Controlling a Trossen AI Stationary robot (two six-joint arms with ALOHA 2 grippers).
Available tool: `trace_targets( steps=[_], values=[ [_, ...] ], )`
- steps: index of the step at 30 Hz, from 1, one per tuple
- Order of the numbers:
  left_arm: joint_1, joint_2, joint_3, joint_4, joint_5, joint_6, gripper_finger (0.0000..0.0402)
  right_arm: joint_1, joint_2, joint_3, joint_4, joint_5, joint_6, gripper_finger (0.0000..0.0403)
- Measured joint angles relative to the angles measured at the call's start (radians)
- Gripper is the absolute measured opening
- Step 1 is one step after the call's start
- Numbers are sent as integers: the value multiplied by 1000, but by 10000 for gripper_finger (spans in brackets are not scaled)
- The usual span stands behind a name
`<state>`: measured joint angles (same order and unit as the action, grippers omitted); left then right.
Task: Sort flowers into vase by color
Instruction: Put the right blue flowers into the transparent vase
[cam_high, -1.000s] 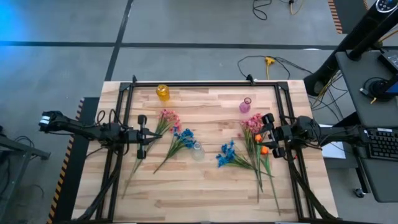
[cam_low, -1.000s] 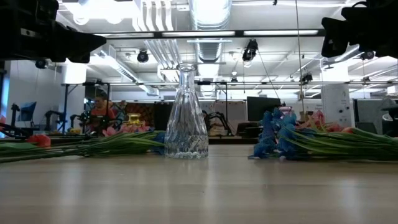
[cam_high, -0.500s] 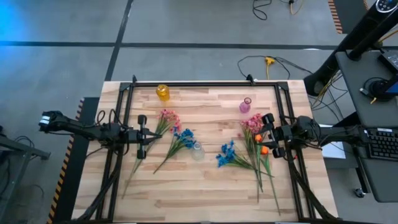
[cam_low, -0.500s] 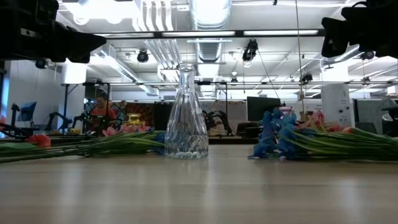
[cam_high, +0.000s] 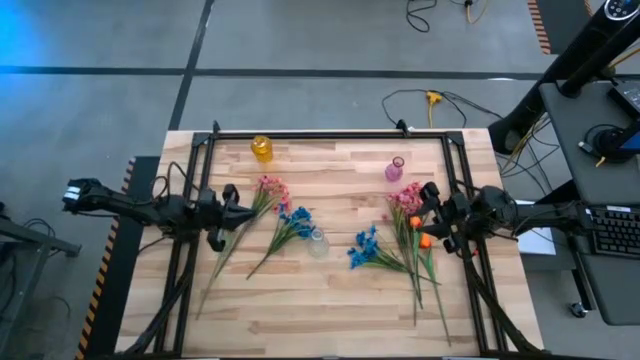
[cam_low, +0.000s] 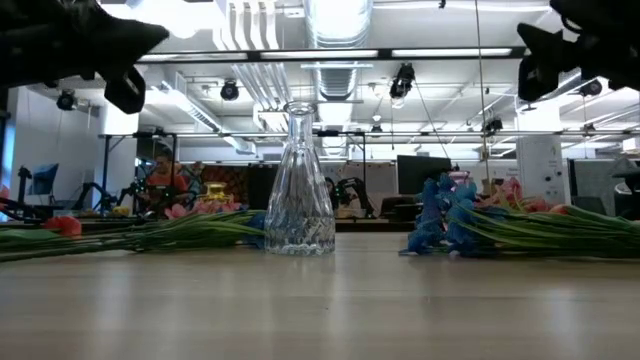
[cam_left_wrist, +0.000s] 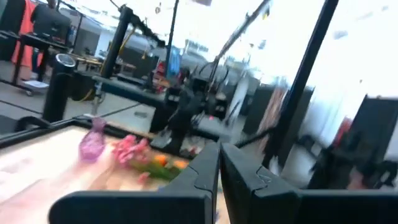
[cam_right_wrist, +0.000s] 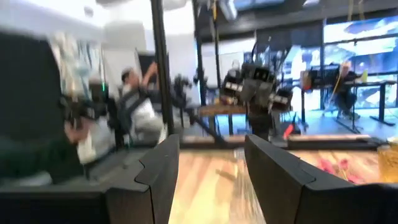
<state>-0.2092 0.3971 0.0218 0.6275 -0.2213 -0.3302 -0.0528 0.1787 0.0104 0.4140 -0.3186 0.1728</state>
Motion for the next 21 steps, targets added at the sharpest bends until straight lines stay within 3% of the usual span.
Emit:
trace_targets(
  steps=[10,14,21],
  values=[
    [2,1,0,63,-35,-17,0,0,84,95,8,188,202,176],
    [2,1,0,121,-43,20,0,0,177,188,-171,189,233,176],
    [2,17,0,100,-90,41,0,0,319,401,-635,188,283,176]
  ],
)
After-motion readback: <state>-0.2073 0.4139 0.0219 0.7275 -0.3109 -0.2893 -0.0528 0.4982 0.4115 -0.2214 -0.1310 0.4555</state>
